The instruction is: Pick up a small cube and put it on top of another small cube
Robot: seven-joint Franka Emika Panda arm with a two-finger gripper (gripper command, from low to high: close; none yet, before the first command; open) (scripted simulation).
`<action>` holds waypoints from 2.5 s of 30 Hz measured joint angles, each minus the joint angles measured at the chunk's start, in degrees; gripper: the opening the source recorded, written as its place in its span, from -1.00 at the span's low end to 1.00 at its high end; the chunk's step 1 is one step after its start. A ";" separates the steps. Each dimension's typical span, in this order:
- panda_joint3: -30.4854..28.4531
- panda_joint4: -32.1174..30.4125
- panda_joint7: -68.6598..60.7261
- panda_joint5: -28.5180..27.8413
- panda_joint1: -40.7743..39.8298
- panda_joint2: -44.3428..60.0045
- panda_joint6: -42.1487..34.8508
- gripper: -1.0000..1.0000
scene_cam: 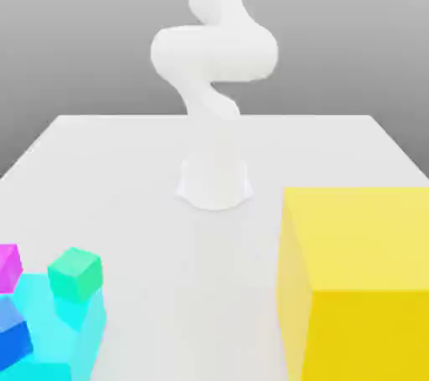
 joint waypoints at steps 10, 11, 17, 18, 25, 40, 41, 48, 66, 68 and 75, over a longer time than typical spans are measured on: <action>6.19 -7.50 -20.61 8.04 18.50 18.55 -7.57 0.00; 6.73 -8.26 -23.13 9.48 20.21 20.41 -8.29 0.00; 11.42 -13.92 -37.49 19.85 30.09 32.37 -11.24 0.00; 12.37 -15.06 -37.25 20.65 31.18 34.17 -10.49 0.00; 14.00 -19.42 -24.87 18.77 31.57 38.95 -1.19 0.00; 13.02 -26.83 11.34 7.20 31.21 46.20 22.23 0.00; 12.61 -27.25 13.90 6.21 31.30 46.57 23.78 0.00; 8.55 -27.40 30.78 -1.85 28.75 46.18 33.36 0.00; 4.32 -26.35 33.86 -4.92 32.32 51.71 38.67 -1.00; 5.15 -27.11 32.29 -2.76 32.02 47.61 35.34 -1.00; 8.61 -19.02 28.76 -13.66 39.40 47.50 20.36 -1.00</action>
